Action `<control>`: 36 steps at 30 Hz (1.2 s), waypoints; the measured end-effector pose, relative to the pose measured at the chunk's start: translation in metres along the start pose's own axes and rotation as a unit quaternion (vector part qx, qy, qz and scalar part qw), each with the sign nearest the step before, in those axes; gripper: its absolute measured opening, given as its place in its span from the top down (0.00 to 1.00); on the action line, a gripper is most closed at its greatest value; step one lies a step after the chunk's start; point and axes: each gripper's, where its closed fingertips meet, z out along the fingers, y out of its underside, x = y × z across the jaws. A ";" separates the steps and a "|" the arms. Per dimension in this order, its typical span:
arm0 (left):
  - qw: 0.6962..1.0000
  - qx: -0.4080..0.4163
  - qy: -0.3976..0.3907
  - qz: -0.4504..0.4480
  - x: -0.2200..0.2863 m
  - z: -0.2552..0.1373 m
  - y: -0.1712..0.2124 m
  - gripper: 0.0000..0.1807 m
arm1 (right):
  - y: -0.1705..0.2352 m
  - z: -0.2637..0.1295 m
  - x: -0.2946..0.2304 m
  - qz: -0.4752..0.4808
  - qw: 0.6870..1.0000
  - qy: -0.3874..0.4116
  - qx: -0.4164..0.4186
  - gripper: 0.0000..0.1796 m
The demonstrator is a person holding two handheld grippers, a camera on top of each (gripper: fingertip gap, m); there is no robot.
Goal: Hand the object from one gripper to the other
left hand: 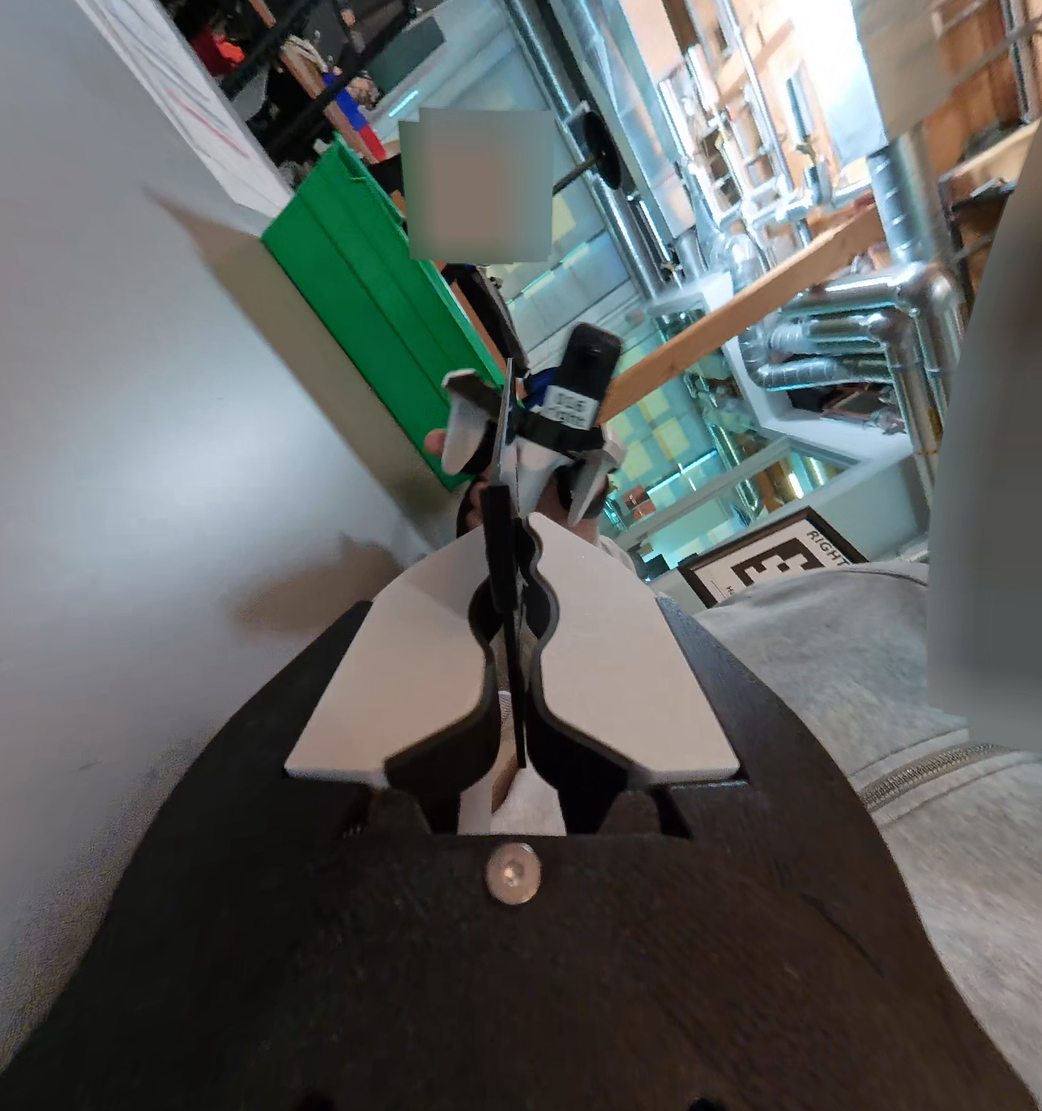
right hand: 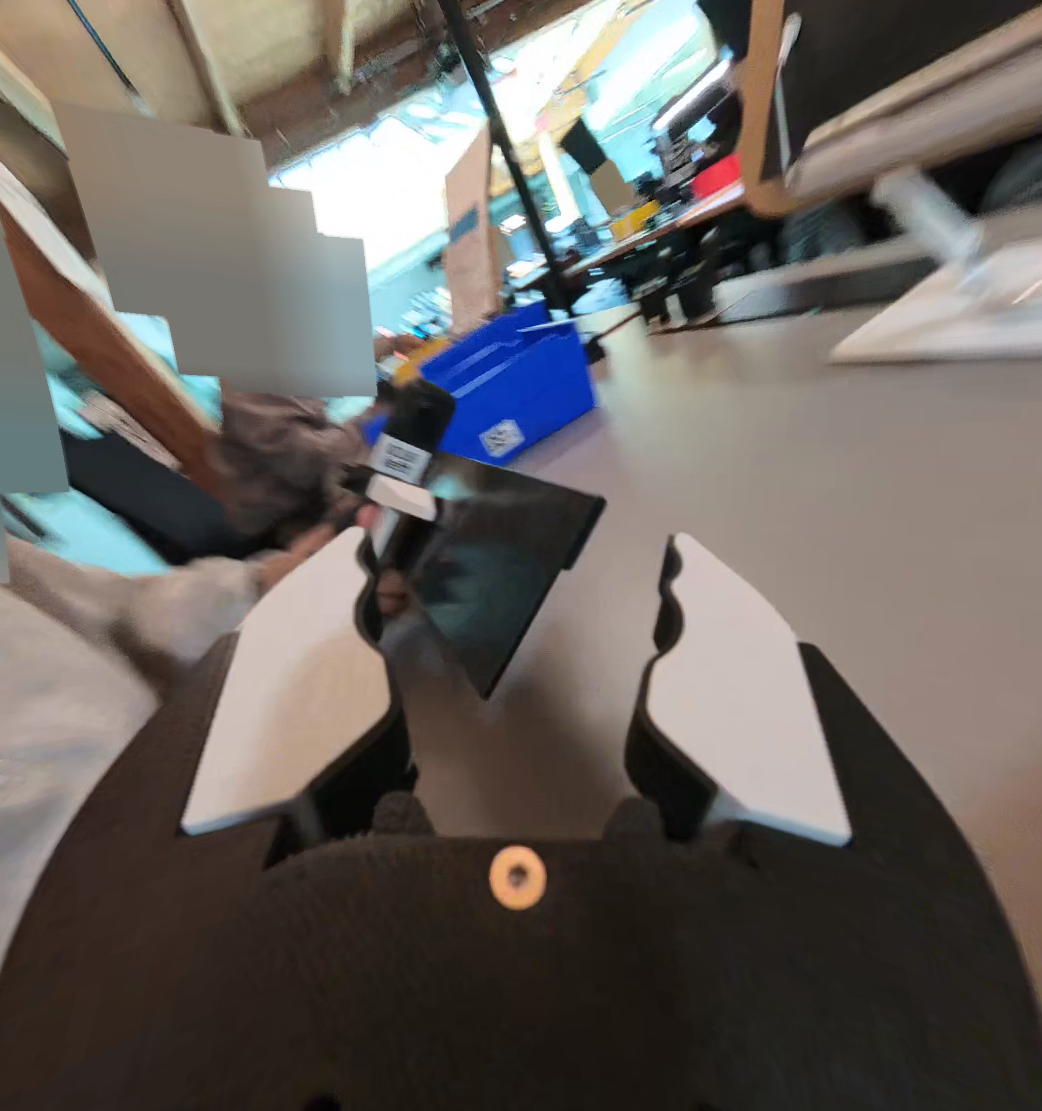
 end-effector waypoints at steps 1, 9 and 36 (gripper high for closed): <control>1.000 -0.001 -0.010 -0.004 -0.004 -0.001 0.000 0.99 | -0.001 -0.001 0.002 -0.070 0.997 0.033 -0.008 0.45; 0.993 -0.053 -0.096 0.053 -0.017 0.005 0.015 0.99 | 0.057 0.019 0.005 -0.525 0.799 0.167 -0.240 0.28; 0.976 0.026 -0.009 0.218 0.035 0.036 0.016 0.34 | 0.053 0.023 -0.030 -0.289 0.936 0.066 -0.187 0.50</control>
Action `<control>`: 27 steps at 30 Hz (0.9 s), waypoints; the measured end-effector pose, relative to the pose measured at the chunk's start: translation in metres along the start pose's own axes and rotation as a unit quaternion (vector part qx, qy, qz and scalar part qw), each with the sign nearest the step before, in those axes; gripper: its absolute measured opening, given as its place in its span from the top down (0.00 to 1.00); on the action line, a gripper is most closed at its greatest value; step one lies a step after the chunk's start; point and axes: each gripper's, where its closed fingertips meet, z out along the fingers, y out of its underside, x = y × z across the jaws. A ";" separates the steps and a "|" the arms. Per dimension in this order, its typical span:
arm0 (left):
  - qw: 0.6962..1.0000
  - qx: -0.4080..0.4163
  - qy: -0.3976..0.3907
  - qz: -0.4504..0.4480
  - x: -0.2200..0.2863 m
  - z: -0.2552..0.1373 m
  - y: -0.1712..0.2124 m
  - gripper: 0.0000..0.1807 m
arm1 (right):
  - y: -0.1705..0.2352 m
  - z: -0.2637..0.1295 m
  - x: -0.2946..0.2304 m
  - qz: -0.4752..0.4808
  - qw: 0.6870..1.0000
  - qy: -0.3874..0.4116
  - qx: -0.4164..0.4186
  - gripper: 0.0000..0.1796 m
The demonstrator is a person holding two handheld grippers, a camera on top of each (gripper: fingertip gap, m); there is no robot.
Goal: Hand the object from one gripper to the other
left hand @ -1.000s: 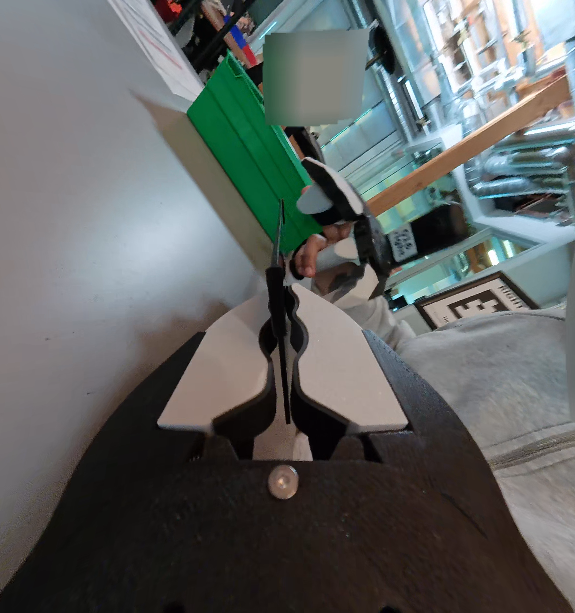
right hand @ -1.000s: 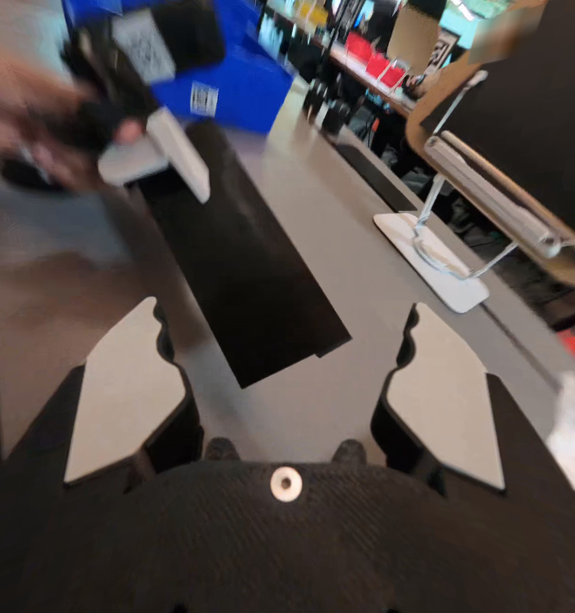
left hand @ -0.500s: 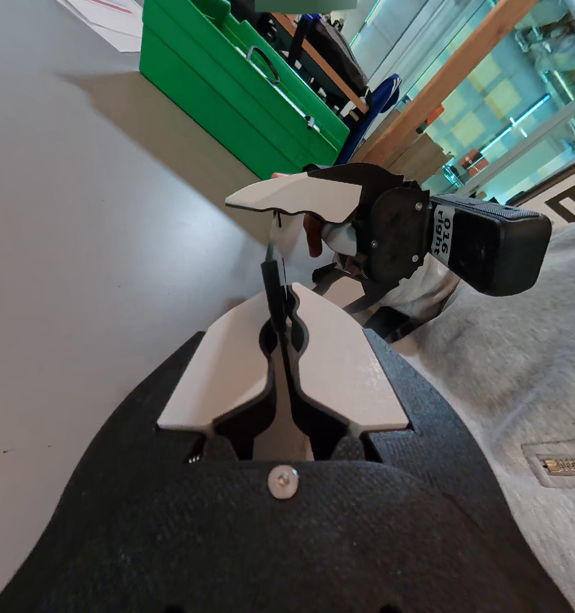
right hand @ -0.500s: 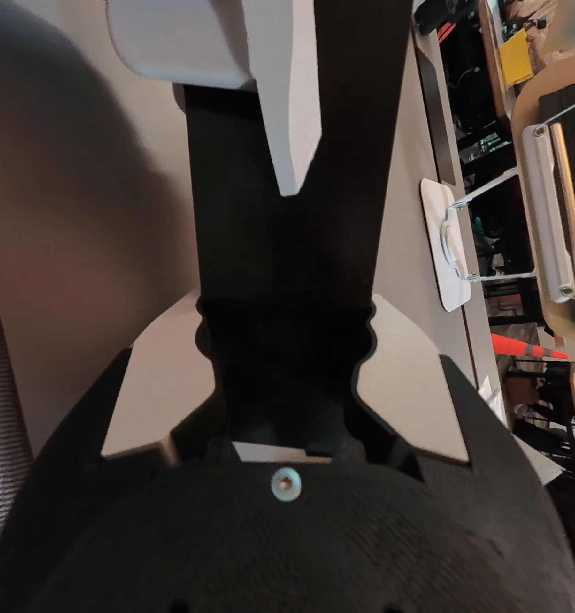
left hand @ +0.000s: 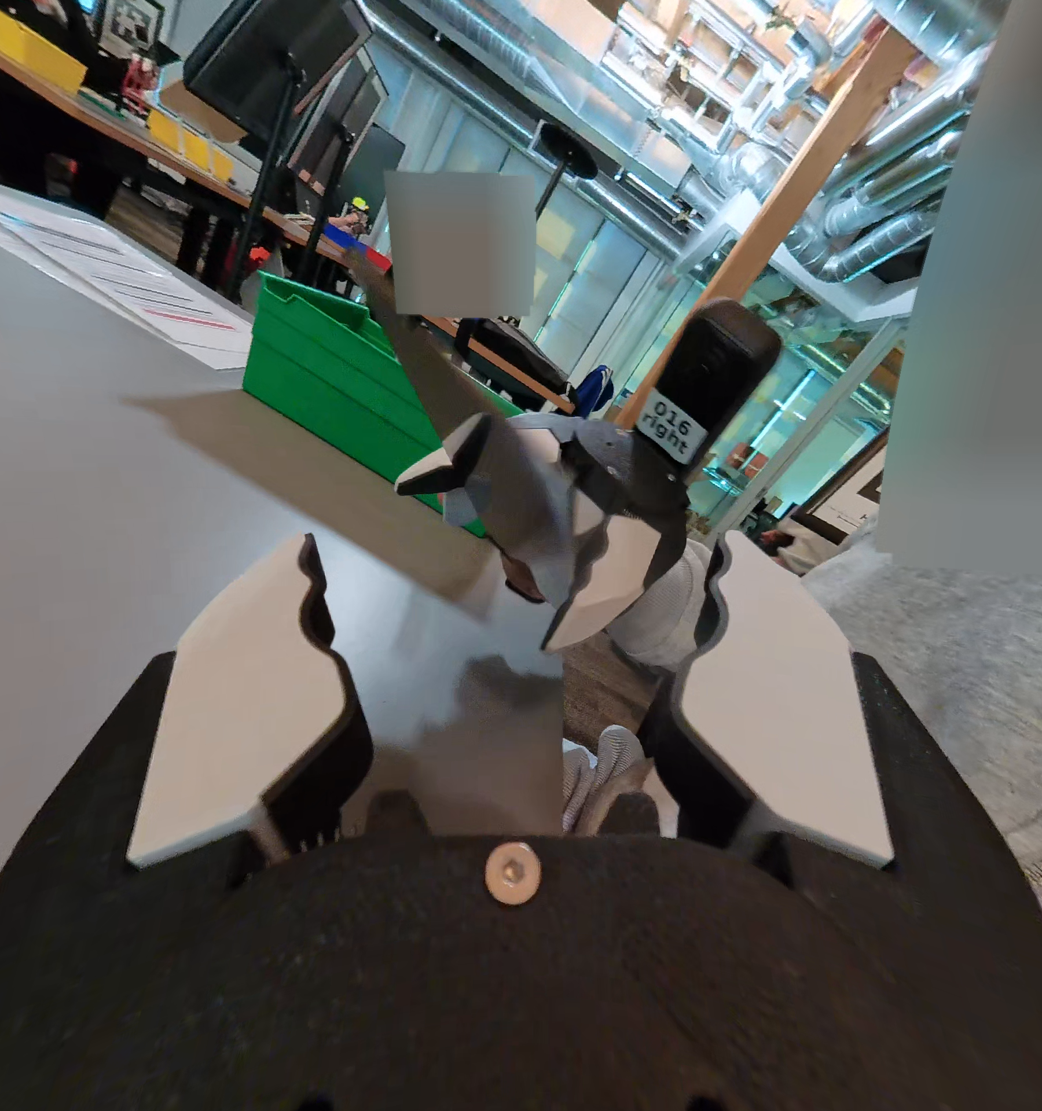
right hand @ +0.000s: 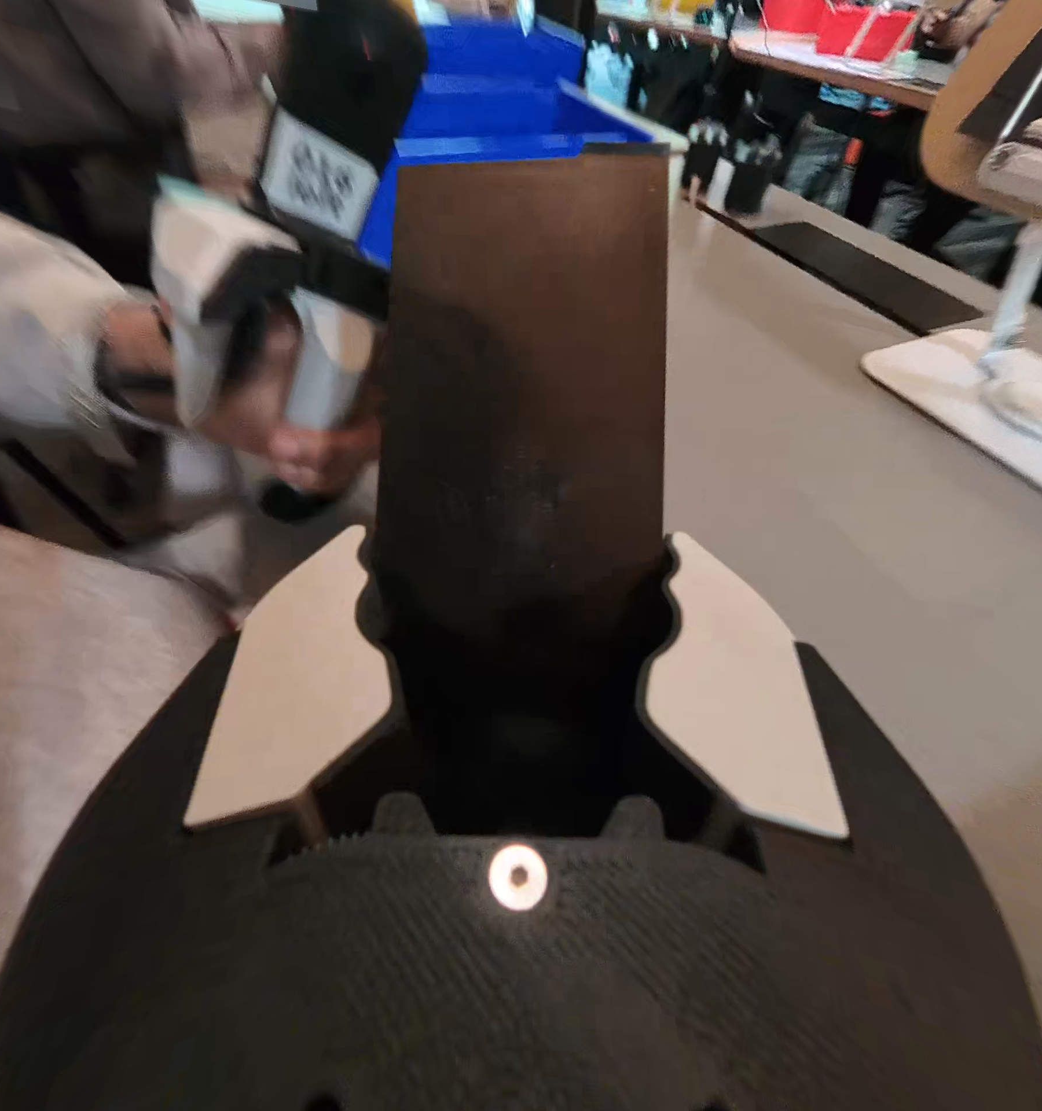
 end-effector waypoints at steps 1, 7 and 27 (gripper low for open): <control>1.000 0.000 0.008 -0.001 0.003 0.001 0.001 0.33 | -0.007 -0.001 -0.005 0.035 0.999 -0.024 0.026 0.50; 0.998 0.044 0.025 0.023 0.019 0.003 -0.015 0.29 | -0.028 0.004 -0.032 0.146 0.975 -0.130 0.104 0.50; 0.989 0.141 0.012 -0.028 0.016 -0.025 -0.057 0.51 | -0.030 0.015 -0.044 0.152 0.965 -0.154 0.149 0.30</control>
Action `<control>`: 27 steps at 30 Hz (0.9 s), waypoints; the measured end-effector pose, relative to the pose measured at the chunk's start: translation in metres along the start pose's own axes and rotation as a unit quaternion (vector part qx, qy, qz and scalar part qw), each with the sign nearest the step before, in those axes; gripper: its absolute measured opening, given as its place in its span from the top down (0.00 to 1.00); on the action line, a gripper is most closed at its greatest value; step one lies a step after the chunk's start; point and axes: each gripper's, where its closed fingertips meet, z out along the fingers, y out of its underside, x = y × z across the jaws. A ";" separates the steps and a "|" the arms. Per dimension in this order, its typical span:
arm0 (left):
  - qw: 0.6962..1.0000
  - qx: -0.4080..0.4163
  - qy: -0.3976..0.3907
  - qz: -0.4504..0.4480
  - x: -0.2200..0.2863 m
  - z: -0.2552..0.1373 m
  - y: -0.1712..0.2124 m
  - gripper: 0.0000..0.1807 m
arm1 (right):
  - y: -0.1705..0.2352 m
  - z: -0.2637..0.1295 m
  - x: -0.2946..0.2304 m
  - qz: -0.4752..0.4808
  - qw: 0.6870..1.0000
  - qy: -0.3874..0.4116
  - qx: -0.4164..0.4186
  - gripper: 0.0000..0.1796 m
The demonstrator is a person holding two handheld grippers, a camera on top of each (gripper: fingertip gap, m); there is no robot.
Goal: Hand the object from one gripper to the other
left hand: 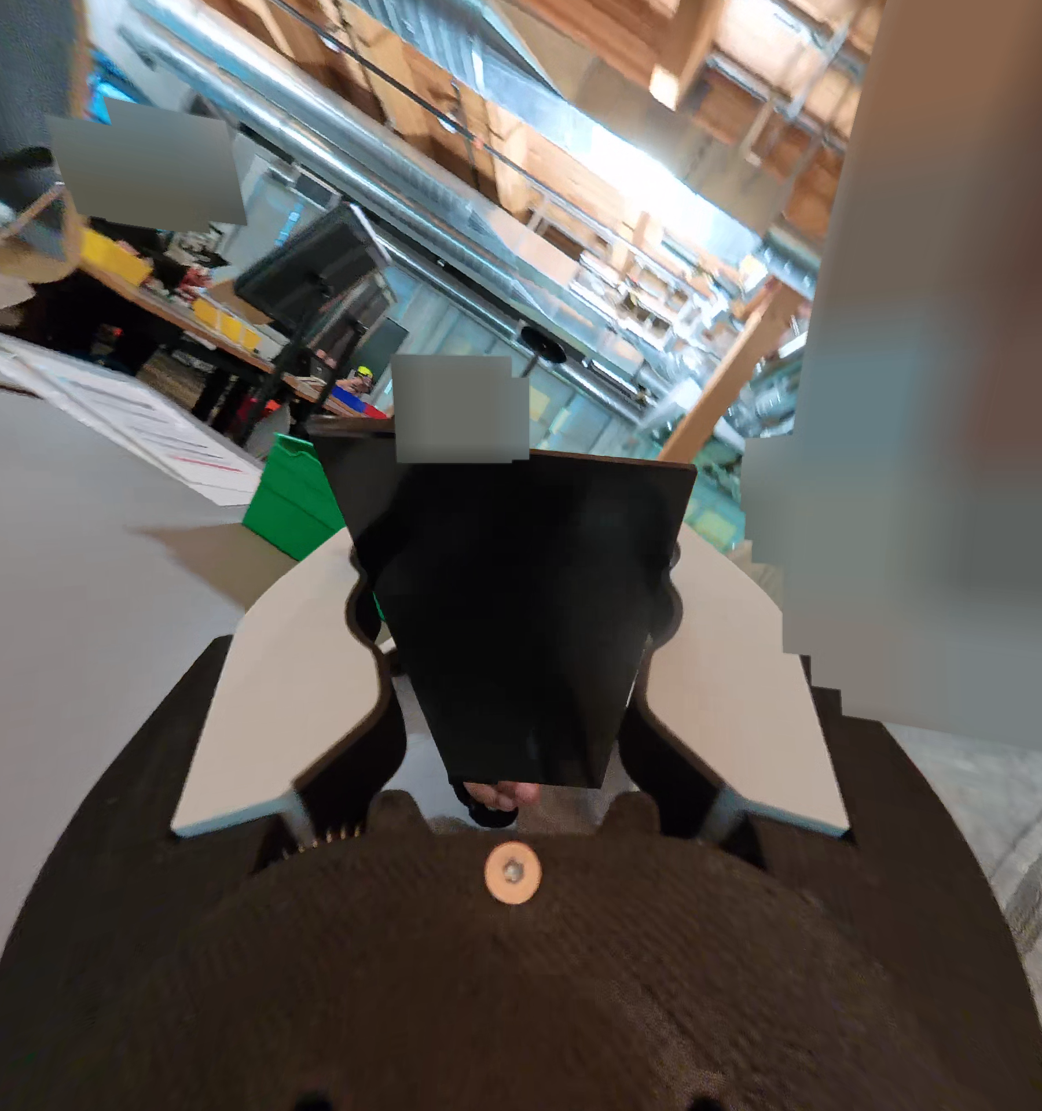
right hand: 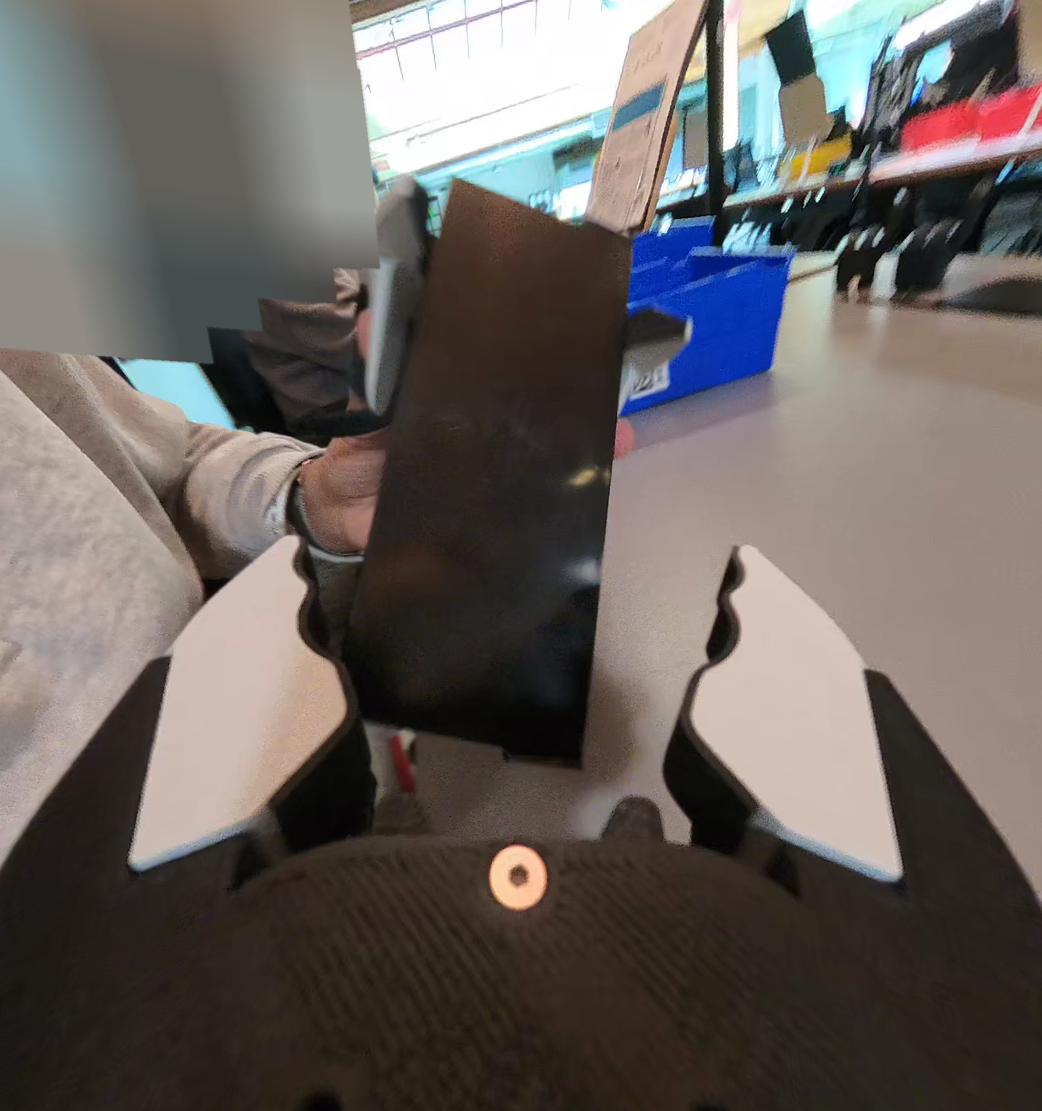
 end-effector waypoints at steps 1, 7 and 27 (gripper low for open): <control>0.999 0.016 -0.015 -0.027 -0.009 -0.004 -0.005 0.50 | -0.005 -0.004 0.002 -0.032 0.999 0.010 0.009 0.29; 0.952 0.181 -0.028 -0.245 -0.046 -0.034 -0.033 0.50 | -0.024 -0.015 -0.007 -0.283 0.956 0.069 0.035 0.38; 0.949 0.129 0.020 -0.288 -0.022 -0.007 0.005 0.45 | -0.048 -0.027 0.000 -0.280 0.945 0.162 0.050 0.99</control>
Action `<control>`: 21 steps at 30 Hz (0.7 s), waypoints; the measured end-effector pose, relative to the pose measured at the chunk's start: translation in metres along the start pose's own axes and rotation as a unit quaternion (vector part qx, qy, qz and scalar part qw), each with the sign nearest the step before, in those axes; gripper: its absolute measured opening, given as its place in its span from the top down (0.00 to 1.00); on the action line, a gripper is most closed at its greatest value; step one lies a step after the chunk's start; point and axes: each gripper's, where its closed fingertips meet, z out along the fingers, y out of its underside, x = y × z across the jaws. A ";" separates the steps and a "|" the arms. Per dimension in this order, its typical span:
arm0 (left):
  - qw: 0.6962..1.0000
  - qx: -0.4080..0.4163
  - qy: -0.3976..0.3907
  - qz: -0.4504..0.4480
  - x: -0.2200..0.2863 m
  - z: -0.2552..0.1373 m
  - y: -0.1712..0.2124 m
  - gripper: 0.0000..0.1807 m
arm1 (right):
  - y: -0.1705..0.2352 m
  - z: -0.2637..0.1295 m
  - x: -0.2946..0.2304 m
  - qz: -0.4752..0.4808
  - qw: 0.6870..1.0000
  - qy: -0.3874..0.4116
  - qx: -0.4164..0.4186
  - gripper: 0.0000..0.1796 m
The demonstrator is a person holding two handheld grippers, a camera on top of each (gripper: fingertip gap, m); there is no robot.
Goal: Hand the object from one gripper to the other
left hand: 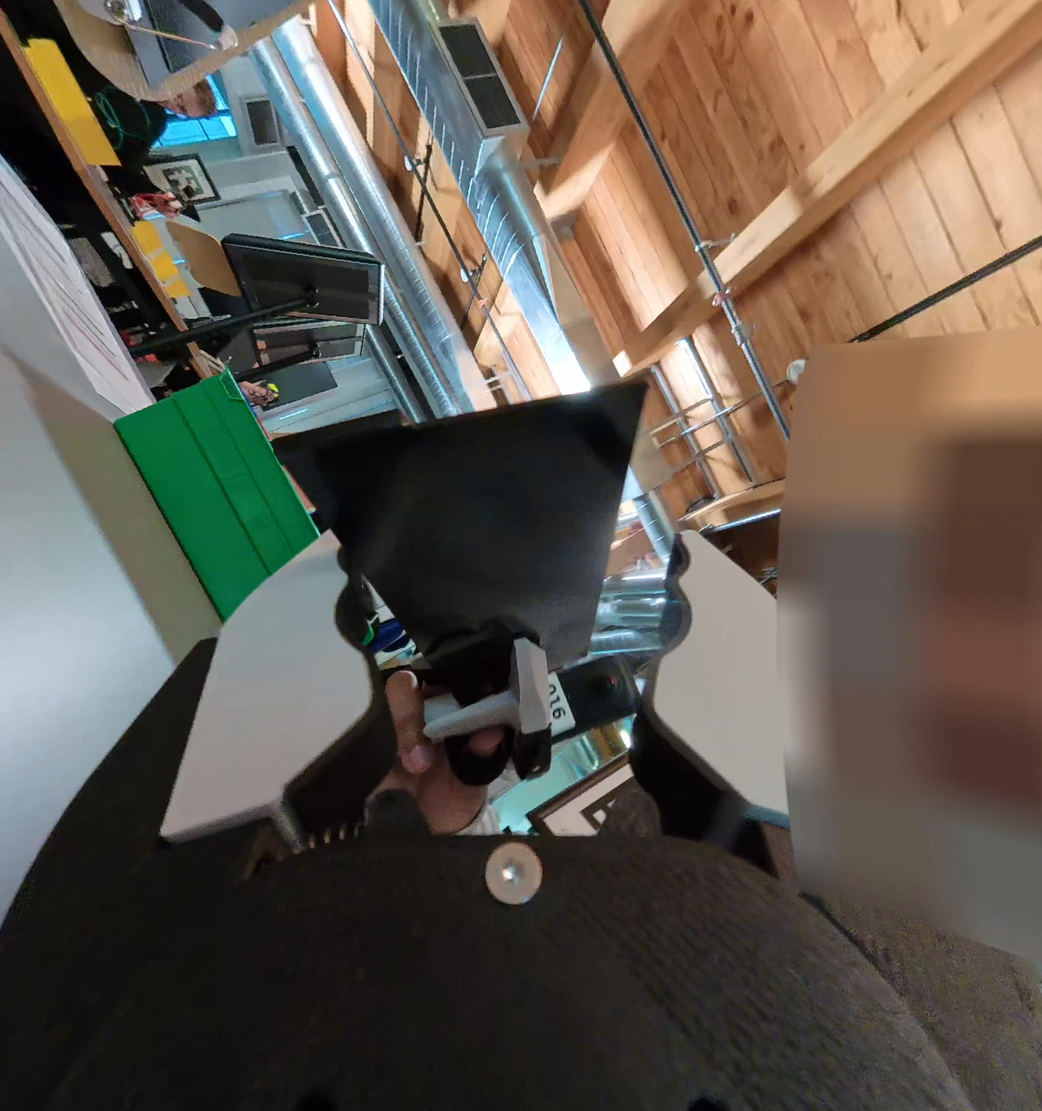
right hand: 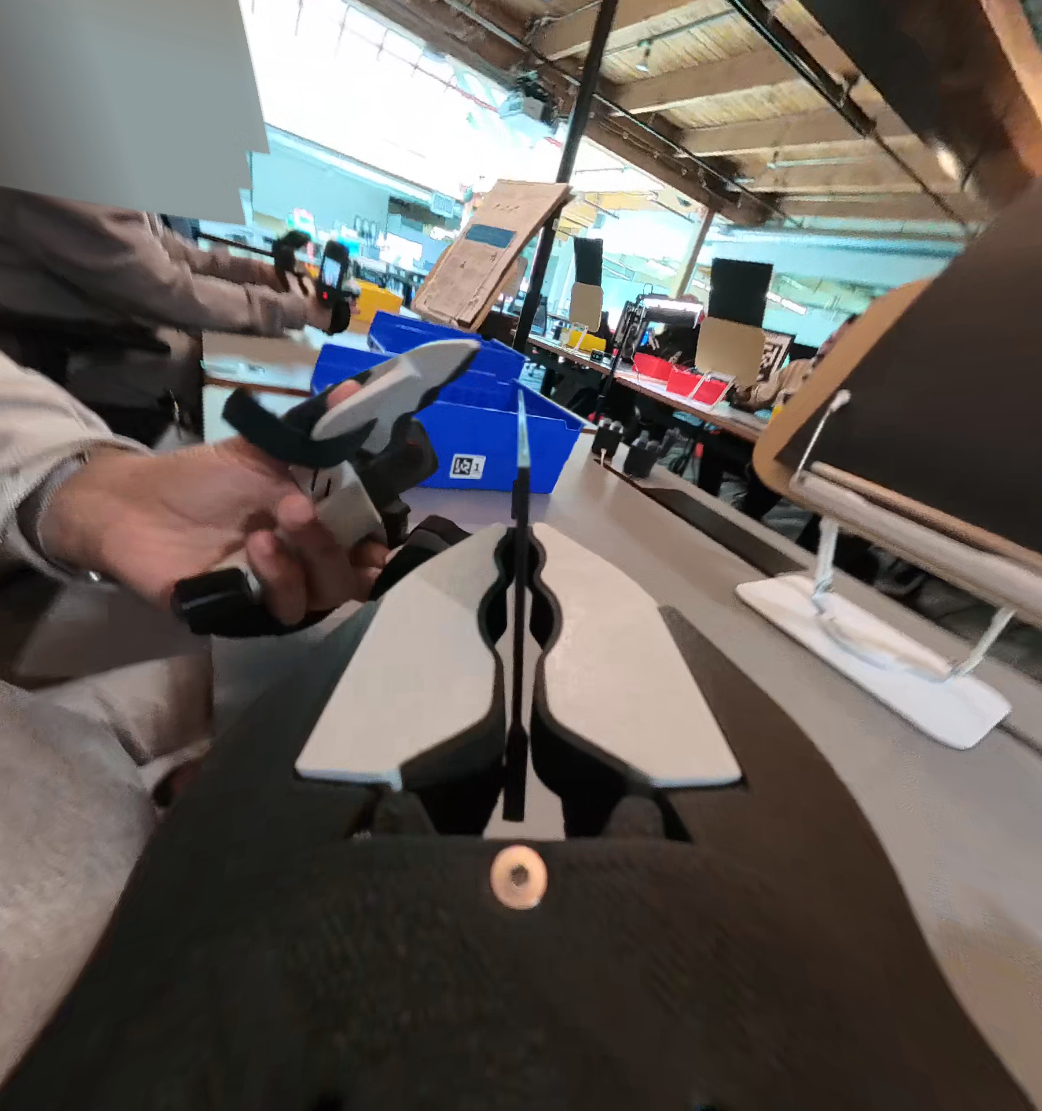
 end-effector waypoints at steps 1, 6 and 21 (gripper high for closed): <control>1.000 -0.001 -0.004 0.011 -0.001 0.001 0.000 0.43 | 0.000 -0.002 0.006 0.034 0.999 0.002 0.006 0.99; 0.994 -0.029 -0.050 0.097 -0.014 -0.001 -0.002 0.34 | 0.001 -0.015 0.028 0.210 0.977 -0.025 0.035 0.99; 0.929 -0.289 -0.025 0.228 -0.017 -0.015 0.041 0.99 | 0.024 -0.018 0.011 0.448 0.875 -0.182 -0.020 0.99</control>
